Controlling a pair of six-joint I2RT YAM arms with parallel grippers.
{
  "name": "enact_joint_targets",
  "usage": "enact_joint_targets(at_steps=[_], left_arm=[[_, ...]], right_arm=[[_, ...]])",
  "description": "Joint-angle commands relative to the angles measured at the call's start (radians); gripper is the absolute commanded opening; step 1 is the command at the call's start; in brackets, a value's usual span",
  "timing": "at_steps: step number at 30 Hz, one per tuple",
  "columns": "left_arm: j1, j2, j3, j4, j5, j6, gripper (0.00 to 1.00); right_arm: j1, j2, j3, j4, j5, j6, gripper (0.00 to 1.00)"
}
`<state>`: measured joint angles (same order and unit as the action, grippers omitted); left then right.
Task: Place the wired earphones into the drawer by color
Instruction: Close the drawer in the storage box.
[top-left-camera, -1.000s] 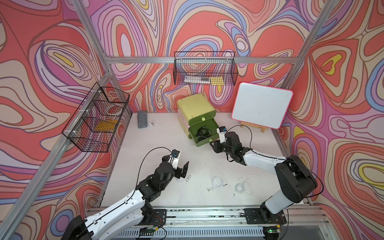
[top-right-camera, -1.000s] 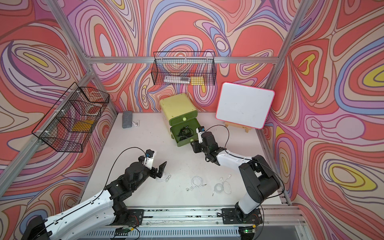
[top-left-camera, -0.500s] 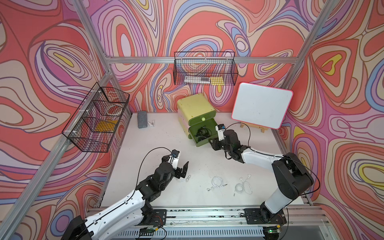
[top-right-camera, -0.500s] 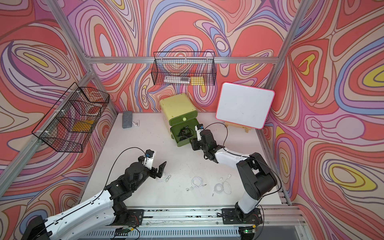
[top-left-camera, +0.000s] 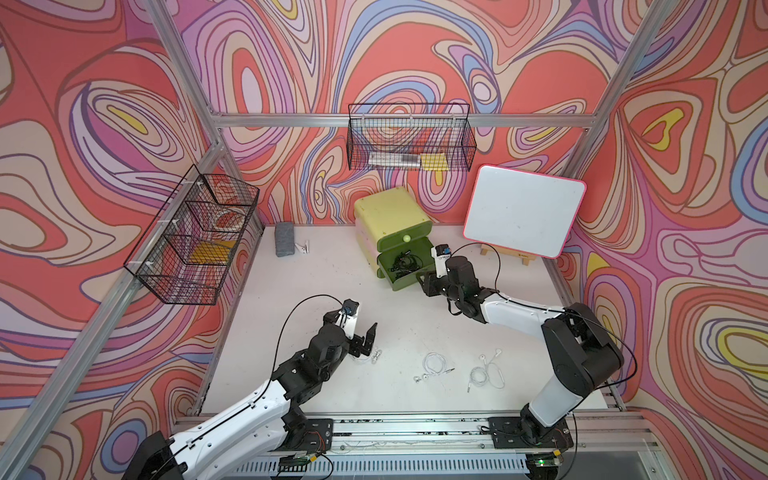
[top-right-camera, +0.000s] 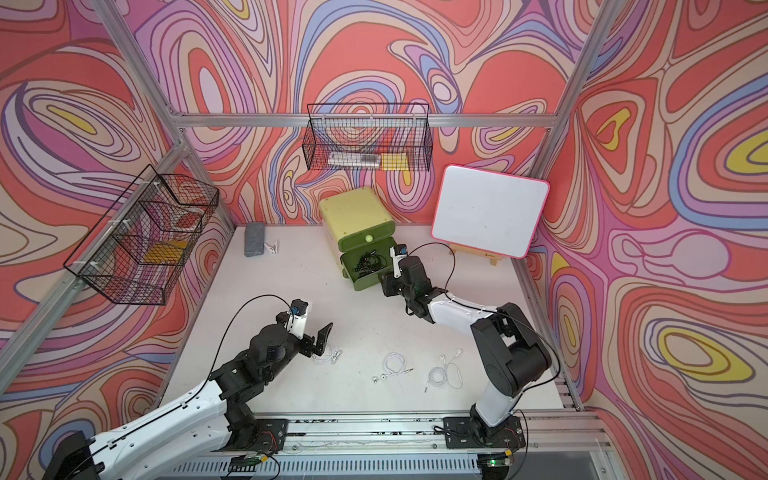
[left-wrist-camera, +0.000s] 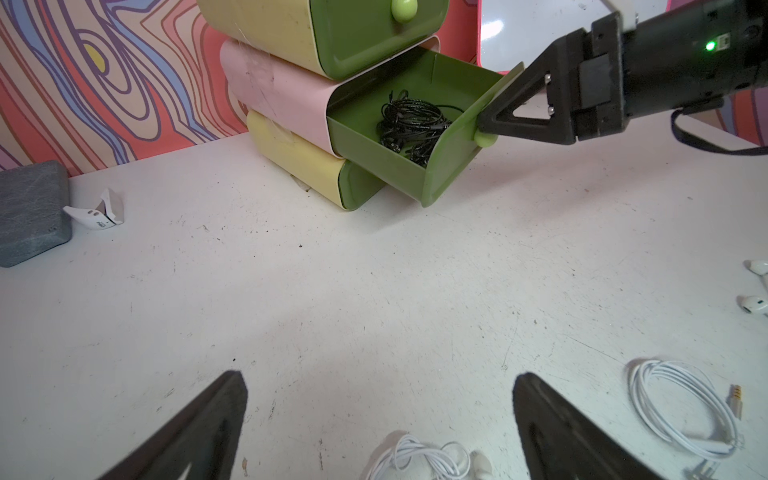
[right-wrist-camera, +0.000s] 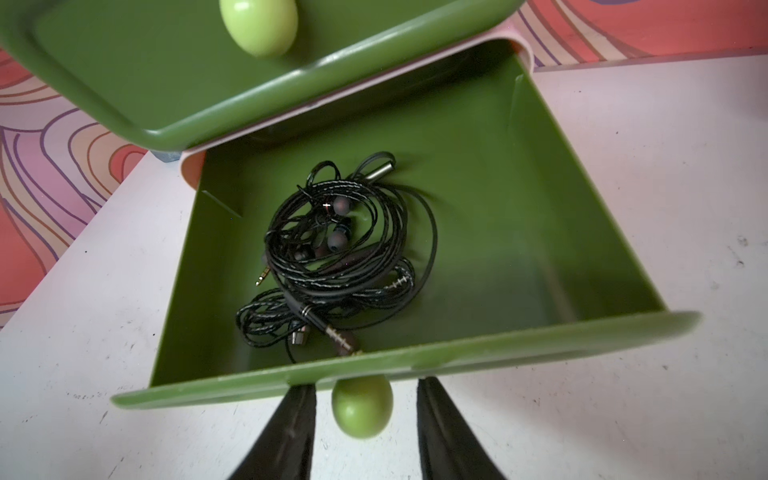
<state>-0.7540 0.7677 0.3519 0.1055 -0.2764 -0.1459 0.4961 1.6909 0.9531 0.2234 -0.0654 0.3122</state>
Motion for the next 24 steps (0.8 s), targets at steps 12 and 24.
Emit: enact_joint_targets(at_steps=[12, 24], left_arm=[[-0.001, -0.034, -0.022, 0.026, -0.021, 0.002, 0.99], [-0.002, -0.031, -0.022, 0.025, -0.015, 0.002, 0.99]], right_arm=[[-0.002, 0.075, 0.108, 0.008, 0.032, 0.027, 0.42], [-0.001, 0.147, 0.179, 0.010, 0.037, 0.027, 0.42]])
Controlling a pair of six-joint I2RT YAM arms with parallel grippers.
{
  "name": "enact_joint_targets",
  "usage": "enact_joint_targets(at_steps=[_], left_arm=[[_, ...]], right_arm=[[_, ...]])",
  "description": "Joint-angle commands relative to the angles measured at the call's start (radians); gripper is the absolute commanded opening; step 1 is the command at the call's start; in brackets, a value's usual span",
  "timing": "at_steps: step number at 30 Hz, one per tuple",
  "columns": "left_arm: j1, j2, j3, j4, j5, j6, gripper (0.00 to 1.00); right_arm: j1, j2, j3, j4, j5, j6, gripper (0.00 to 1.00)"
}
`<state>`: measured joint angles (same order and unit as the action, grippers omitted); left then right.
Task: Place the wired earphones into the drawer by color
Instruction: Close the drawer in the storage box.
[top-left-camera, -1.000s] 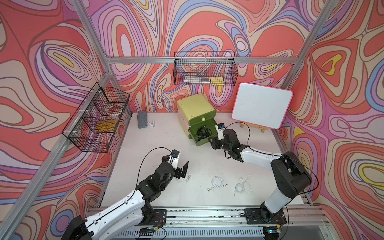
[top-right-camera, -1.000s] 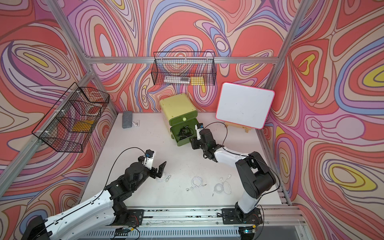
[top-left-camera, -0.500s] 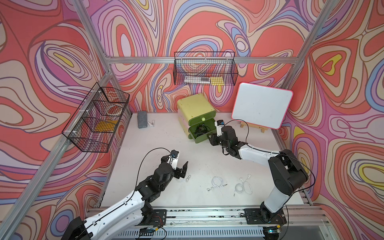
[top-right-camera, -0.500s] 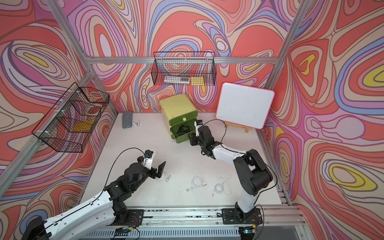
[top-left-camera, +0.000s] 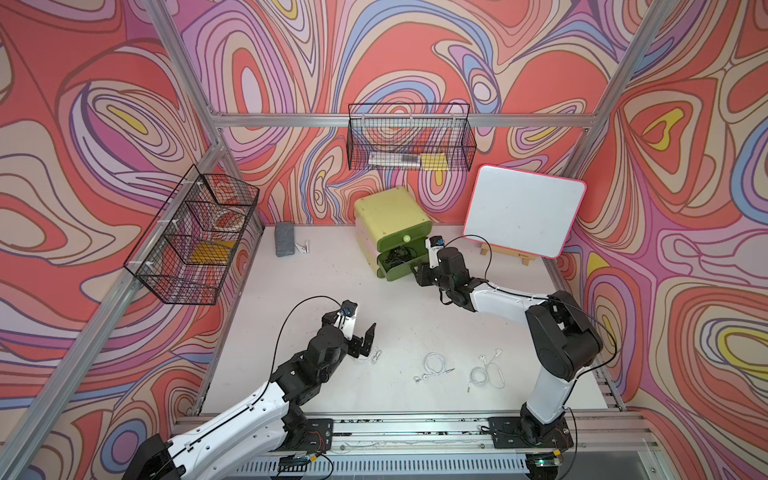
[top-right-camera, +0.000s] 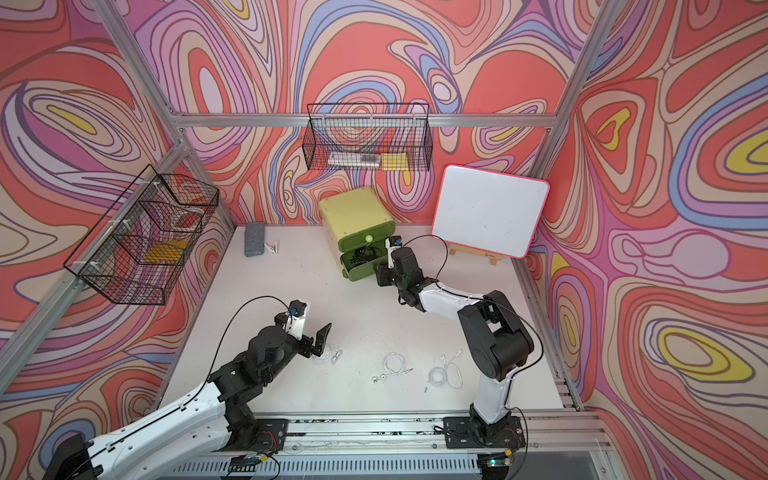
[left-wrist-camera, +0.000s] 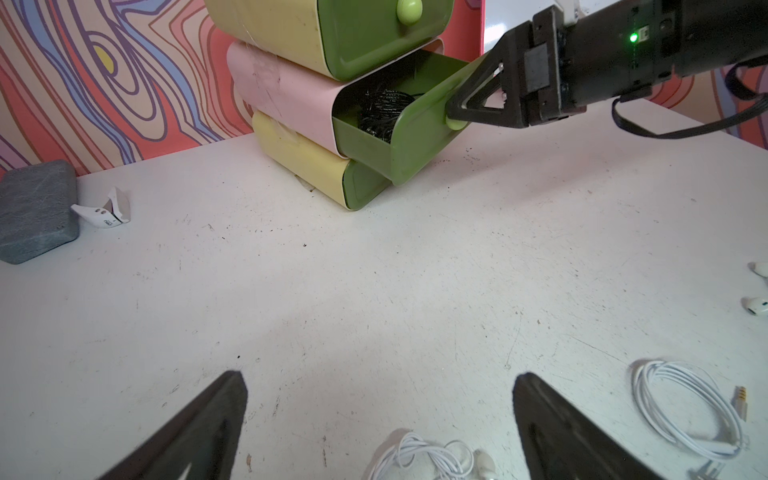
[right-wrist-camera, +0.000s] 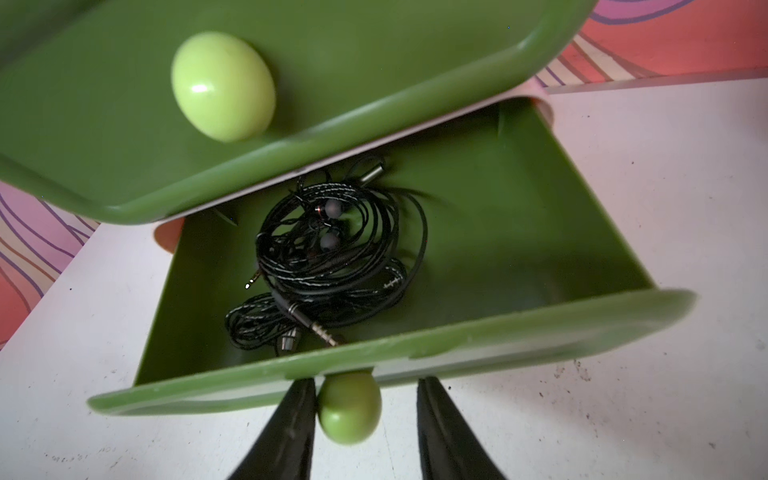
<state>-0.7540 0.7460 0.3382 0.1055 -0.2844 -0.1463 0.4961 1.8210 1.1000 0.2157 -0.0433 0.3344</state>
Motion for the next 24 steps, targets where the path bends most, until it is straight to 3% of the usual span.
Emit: enact_joint_targets(at_steps=[1, 24], left_arm=[[-0.002, -0.010, -0.007, 0.024, -0.007, 0.002, 0.99], [-0.002, -0.009, -0.011, 0.032, -0.007, -0.001, 0.99]], right_arm=[[-0.001, 0.022, 0.039, 0.017, 0.016, 0.005, 0.42], [-0.002, 0.152, 0.174, 0.077, 0.034, 0.000, 0.42]])
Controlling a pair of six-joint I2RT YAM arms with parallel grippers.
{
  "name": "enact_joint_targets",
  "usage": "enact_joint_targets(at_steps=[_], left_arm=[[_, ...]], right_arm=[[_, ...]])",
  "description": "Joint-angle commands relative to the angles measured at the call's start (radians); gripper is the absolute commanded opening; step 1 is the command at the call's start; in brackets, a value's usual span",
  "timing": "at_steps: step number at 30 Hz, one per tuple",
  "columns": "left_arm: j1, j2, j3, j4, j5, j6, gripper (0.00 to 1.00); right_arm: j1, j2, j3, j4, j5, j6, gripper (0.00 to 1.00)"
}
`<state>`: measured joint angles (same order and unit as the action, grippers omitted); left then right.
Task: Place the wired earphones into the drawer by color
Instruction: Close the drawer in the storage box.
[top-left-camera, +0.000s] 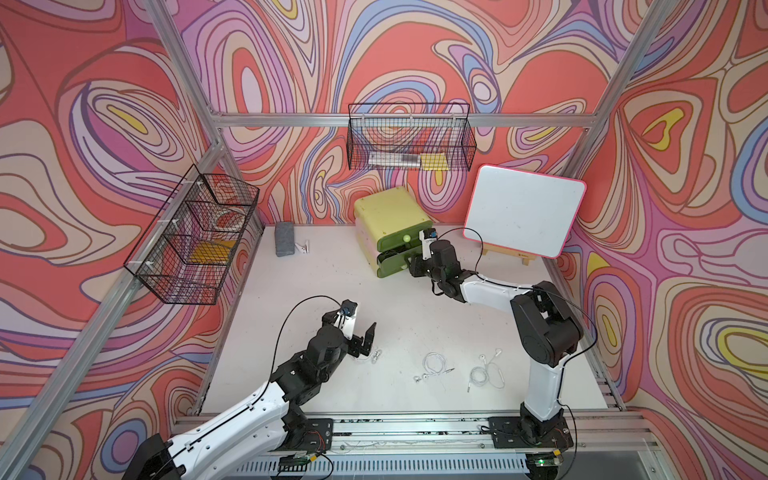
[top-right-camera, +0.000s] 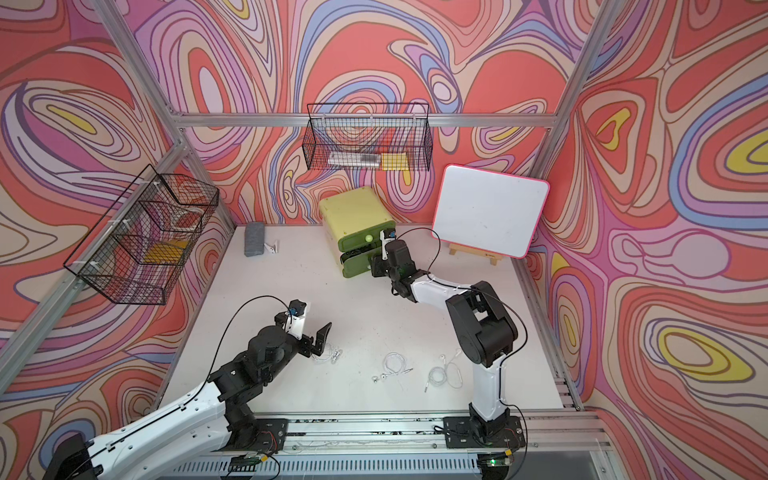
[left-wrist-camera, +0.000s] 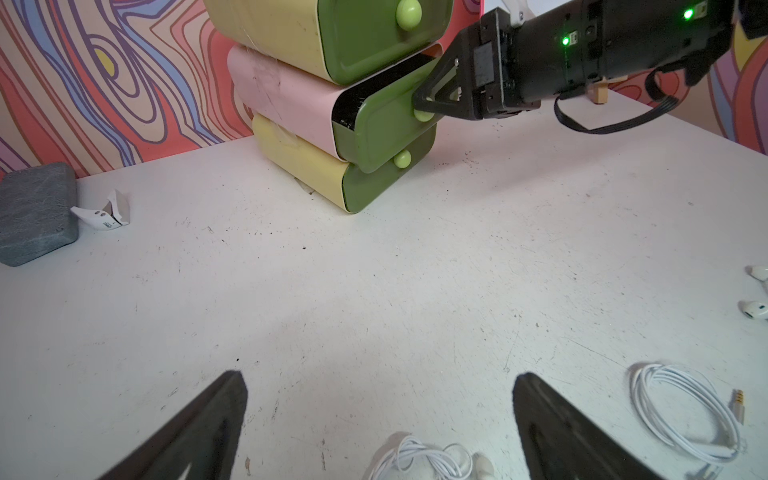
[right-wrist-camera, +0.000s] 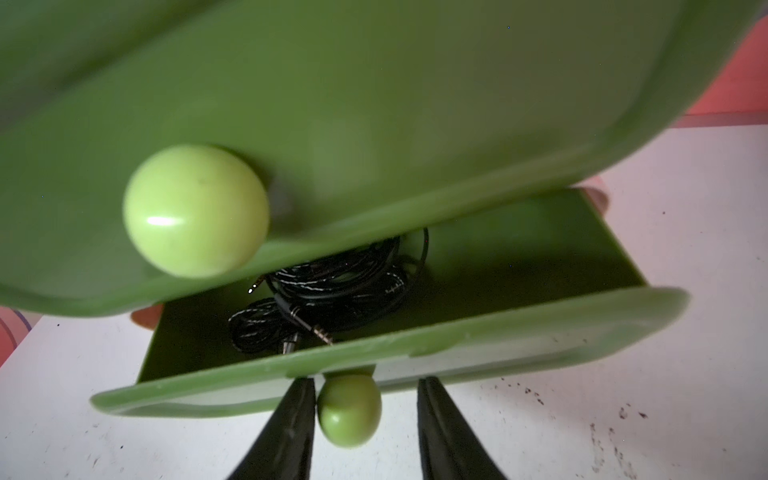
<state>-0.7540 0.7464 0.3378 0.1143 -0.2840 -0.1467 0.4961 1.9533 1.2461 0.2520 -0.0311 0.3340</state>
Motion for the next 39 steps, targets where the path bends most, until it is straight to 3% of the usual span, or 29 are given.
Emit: enact_joint_targets(at_steps=[1, 22, 34, 39], left_arm=[[-0.002, -0.010, -0.013, 0.023, -0.008, -0.001, 0.99], [-0.002, -0.008, -0.016, 0.028, -0.023, 0.015, 0.99], [-0.002, 0.004, -0.011, 0.028, -0.048, 0.012, 0.99], [0.016, 0.043, 0.014, 0.017, -0.053, -0.054, 0.99]], right_arm=[[-0.002, 0.026, 0.033, 0.044, 0.023, 0.000, 0.42], [-0.002, 0.102, 0.089, 0.127, 0.030, -0.003, 0.42], [-0.002, -0.019, -0.070, 0.135, 0.012, 0.014, 0.50], [-0.002, -0.070, -0.171, 0.149, -0.005, 0.046, 0.54]])
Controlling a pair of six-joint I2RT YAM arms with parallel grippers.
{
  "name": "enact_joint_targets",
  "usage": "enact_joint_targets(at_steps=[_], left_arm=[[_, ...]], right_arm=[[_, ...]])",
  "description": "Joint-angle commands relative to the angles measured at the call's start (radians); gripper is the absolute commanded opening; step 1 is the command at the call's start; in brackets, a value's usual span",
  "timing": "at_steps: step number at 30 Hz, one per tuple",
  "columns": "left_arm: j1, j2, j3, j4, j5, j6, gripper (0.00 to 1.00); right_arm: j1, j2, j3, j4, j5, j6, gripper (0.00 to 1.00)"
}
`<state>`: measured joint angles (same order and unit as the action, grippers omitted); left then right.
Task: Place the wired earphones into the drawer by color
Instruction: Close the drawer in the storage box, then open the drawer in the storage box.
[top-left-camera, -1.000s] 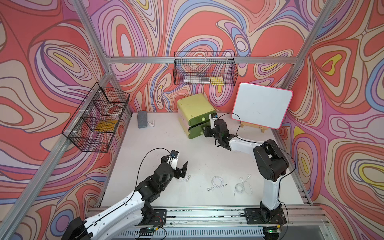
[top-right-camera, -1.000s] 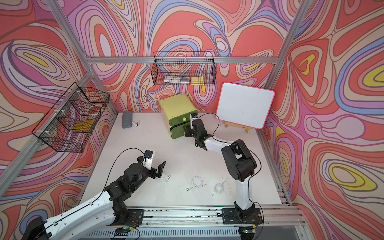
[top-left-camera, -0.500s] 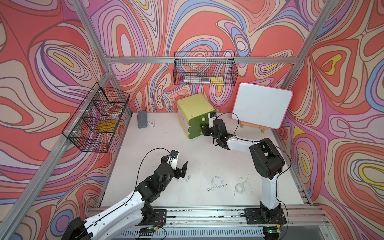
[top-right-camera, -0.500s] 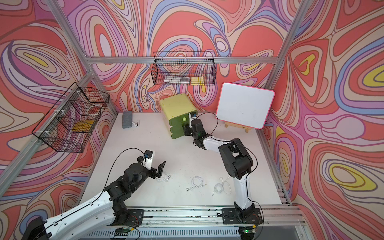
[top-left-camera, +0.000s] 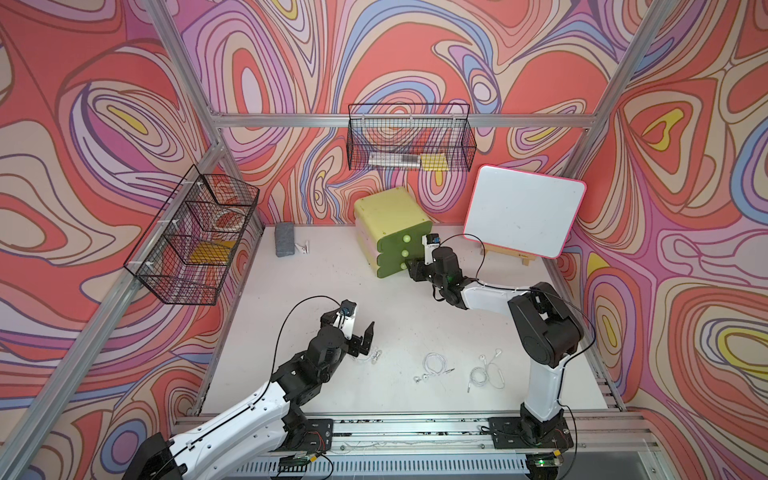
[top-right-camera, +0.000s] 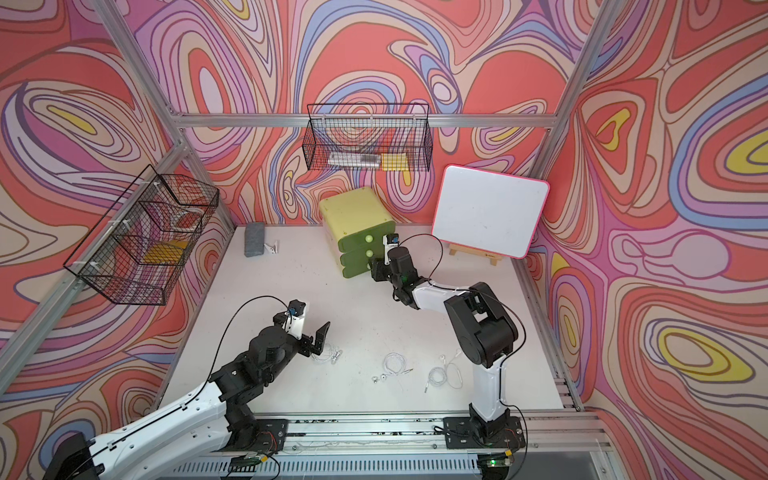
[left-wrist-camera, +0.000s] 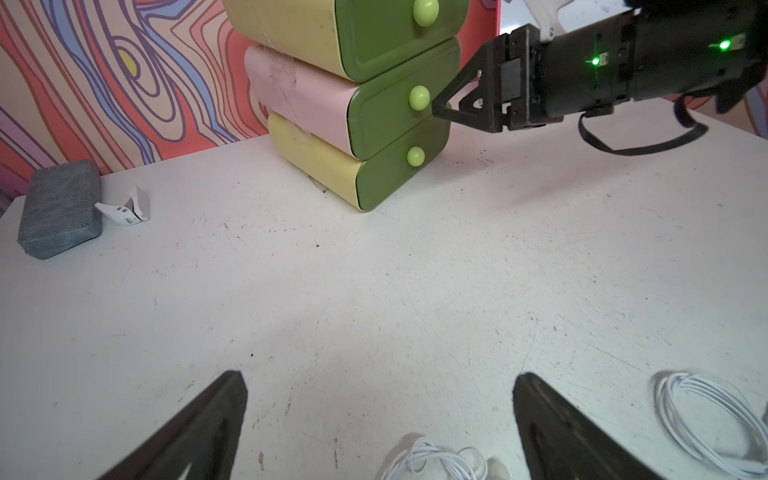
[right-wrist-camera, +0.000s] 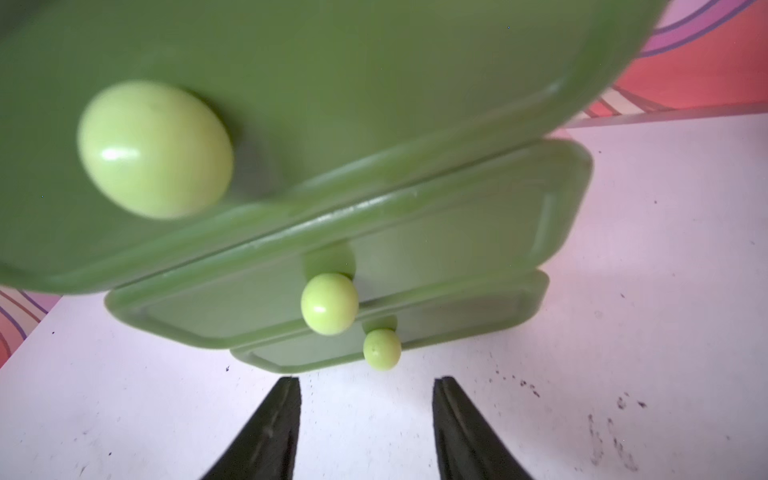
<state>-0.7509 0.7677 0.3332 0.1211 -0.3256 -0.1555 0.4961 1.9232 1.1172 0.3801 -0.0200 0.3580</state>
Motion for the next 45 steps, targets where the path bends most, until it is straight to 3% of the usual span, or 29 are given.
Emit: enact_joint_targets(at_steps=[1, 7, 15, 21, 31, 45], left_arm=[[0.022, 0.033, 0.028, 0.005, 0.005, -0.067, 0.99], [0.107, 0.126, 0.116, -0.018, 0.146, -0.152, 0.99], [0.246, 0.221, 0.234, -0.037, 0.363, -0.206, 0.99], [0.320, 0.290, 0.205, 0.067, 0.497, -0.260, 0.99], [0.332, 0.307, 0.088, 0.187, 0.457, -0.214, 0.99], [0.332, 0.312, 0.089, 0.172, 0.447, -0.202, 0.99]], right_arm=[[-0.004, -0.045, -0.056, 0.022, -0.024, 0.026, 0.55], [-0.009, -0.081, -0.129, 0.038, -0.065, 0.065, 0.56], [-0.059, -0.033, -0.134, 0.086, -0.221, 0.186, 0.55], [-0.077, 0.029, -0.098, 0.114, -0.280, 0.232, 0.55], [-0.078, 0.158, -0.016, 0.187, -0.296, 0.304, 0.53], [-0.078, 0.286, 0.074, 0.288, -0.284, 0.384, 0.45]])
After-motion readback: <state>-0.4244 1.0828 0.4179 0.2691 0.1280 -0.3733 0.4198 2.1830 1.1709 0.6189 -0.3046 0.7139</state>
